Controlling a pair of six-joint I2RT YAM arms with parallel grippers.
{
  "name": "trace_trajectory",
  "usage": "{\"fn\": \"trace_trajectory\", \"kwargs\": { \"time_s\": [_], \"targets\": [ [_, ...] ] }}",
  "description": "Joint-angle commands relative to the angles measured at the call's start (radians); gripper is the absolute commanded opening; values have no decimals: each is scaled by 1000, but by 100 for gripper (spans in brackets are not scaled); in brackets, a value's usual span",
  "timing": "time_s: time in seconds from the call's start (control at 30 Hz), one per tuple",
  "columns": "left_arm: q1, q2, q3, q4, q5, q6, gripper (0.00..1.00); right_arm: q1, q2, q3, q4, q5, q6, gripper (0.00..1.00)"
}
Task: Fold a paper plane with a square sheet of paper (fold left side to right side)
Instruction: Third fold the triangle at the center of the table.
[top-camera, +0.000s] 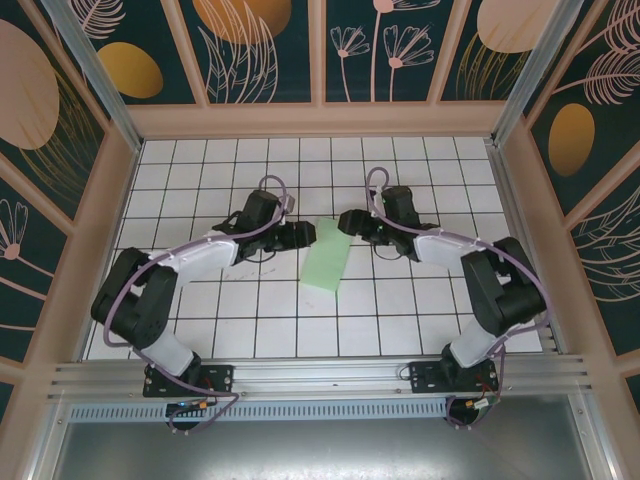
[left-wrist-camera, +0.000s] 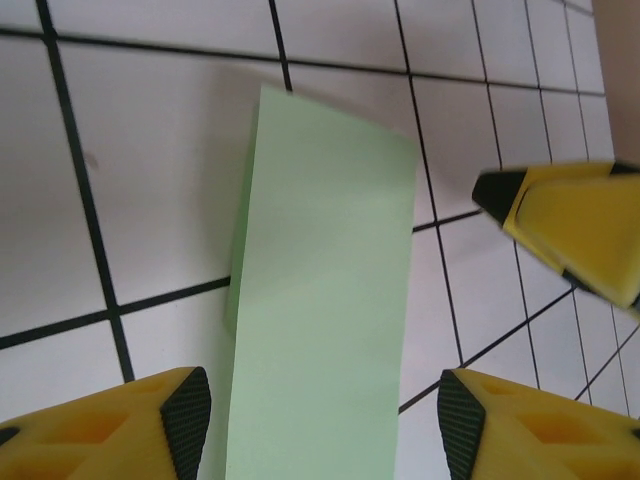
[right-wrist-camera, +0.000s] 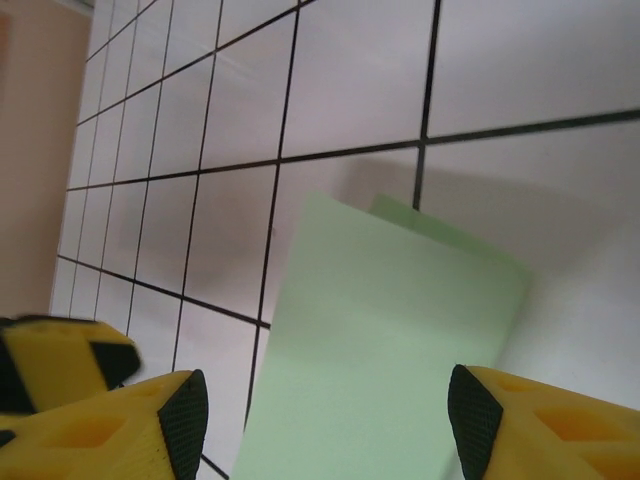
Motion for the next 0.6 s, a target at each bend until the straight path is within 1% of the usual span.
{"fn": "trace_trajectory", "kwargs": {
  "time_s": [0.0,0.3,0.57],
  "targets": [
    [-1,35,-12,99,66,-23,64,3,43,40,90,-56,23,67],
    [-2,116,-29,96,78,-18,64,3,146,76,54,-57,-18,66],
    [-1,141,-40,114,132,-22,64,1,180,93,19,-30,-54,65]
  ]
}}
